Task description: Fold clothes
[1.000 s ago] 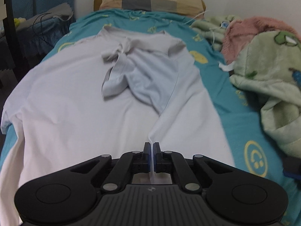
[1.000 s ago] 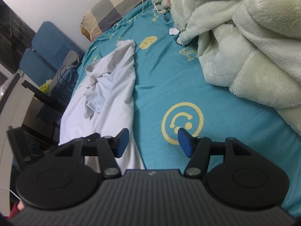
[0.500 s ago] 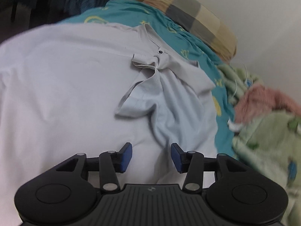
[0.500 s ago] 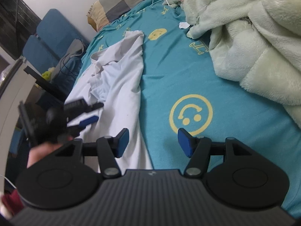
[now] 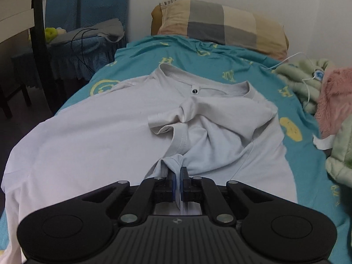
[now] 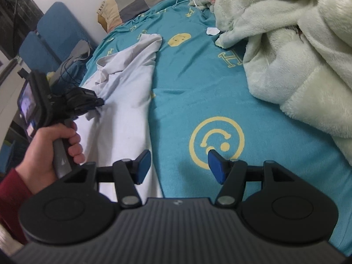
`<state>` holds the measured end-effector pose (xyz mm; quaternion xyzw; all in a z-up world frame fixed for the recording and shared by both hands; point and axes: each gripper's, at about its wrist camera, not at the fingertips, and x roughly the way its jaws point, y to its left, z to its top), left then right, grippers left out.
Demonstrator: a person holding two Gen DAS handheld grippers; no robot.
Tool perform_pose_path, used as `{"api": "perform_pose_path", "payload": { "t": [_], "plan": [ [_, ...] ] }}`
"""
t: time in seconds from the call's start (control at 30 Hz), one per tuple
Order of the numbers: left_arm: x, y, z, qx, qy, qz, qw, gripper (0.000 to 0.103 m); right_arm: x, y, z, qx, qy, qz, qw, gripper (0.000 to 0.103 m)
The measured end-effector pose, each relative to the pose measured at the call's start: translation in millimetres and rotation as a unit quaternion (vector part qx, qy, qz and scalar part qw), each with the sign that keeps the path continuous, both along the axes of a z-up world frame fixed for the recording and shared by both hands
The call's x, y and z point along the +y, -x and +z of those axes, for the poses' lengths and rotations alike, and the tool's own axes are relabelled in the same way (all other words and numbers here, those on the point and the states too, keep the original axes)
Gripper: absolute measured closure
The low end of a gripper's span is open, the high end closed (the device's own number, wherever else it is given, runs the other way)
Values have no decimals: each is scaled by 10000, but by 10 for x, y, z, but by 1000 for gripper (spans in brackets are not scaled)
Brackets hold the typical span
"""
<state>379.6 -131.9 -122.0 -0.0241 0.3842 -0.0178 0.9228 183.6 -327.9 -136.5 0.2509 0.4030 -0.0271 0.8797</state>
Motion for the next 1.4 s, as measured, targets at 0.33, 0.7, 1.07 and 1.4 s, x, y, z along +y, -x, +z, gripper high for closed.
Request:
{"api": "perform_pose_path", "payload": {
  "t": [0.33,0.7,1.07,1.4],
  "plan": [
    [173,750,408,-218,-225,-613,9976,85,74,1,58,-276,353,89,9990,42],
    [613,2474,1206,-657,-331,-649,9952,71,337,225,385,-989,703,523,9912,42],
    [851,3143,1229,-872,-194,-729,9933,23,642,464,655,-1395,1039,922,9804,42],
    [858,3050,1203,-911,-235,-915,9913,2,764,409,583,-1300,1257,1036,9780,43]
  ]
}}
